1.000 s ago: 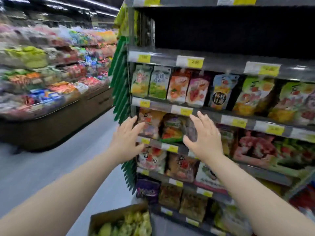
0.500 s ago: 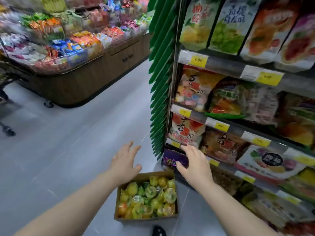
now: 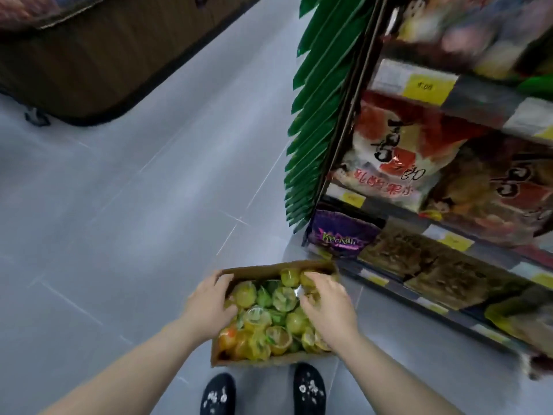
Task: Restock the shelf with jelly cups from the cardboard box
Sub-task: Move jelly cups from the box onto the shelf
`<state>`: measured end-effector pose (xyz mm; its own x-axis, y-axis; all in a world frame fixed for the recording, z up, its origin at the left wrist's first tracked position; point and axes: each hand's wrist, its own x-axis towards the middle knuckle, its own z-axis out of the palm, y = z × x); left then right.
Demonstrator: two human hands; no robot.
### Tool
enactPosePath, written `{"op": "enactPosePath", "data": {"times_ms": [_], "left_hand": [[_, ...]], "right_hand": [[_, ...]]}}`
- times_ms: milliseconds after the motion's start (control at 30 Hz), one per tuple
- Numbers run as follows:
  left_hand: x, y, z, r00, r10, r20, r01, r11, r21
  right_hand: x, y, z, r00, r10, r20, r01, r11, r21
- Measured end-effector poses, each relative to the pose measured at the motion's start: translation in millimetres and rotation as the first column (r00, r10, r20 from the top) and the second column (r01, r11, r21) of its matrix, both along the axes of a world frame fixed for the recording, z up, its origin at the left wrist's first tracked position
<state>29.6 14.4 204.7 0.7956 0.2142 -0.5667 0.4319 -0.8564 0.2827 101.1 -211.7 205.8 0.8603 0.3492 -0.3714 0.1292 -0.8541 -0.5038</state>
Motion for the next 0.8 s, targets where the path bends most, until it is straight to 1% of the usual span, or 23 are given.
{"op": "enactPosePath", "data": {"times_ms": [167, 267, 300, 367, 433, 500, 567, 600, 633, 667, 733, 800], "left_hand": [[-29, 21, -141, 0.982, -0.124, -0.142, 0.132, 0.990, 0.047], [-37, 33, -214, 0.978, -0.145, -0.149, 0.160, 0.983, 0.094], [-36, 36, -235, 0.975, -0.175, -0.140, 0.193, 0.973, 0.127], [-27, 39, -271, 0.958, -0.253, -0.135, 0.280, 0.926, 0.251], [-12, 39, -294, 0.922, -0.325, -0.212, 0.385, 0.830, 0.404], [2, 35, -312, 0.847, -0.393, -0.358, 0.530, 0.679, 0.508], [9, 31, -330, 0.752, -0.434, -0.496, 0.659, 0.526, 0.538], [10, 31, -339, 0.712, -0.449, -0.540, 0.702, 0.468, 0.536], [10, 30, -347, 0.695, -0.456, -0.556, 0.719, 0.446, 0.533], [9, 30, -354, 0.711, -0.450, -0.541, 0.703, 0.475, 0.529], [8, 32, -361, 0.767, -0.423, -0.482, 0.639, 0.571, 0.516], [7, 34, -364, 0.785, -0.437, -0.438, 0.616, 0.620, 0.485]], "right_hand": [[-27, 38, -139, 0.990, 0.023, -0.140, -0.015, 0.998, 0.059], [-37, 58, -210, 0.980, 0.048, -0.194, -0.039, 0.998, 0.051], [-38, 64, -232, 0.978, 0.063, -0.197, -0.055, 0.997, 0.045], [-36, 74, -269, 0.975, 0.109, -0.193, -0.105, 0.994, 0.029], [-30, 80, -298, 0.970, 0.163, -0.181, -0.161, 0.987, 0.028], [-23, 85, -319, 0.968, 0.191, -0.160, -0.189, 0.982, 0.029], [-16, 87, -332, 0.969, 0.215, -0.124, -0.214, 0.977, 0.017], [-13, 89, -336, 0.965, 0.242, -0.103, -0.243, 0.970, 0.003], [-11, 90, -339, 0.959, 0.272, -0.085, -0.274, 0.962, -0.011], [-9, 92, -340, 0.954, 0.292, -0.070, -0.294, 0.956, -0.017], [-9, 97, -341, 0.956, 0.287, -0.057, -0.288, 0.958, 0.003], [-14, 102, -343, 0.959, 0.279, -0.053, -0.278, 0.960, 0.031]]}}
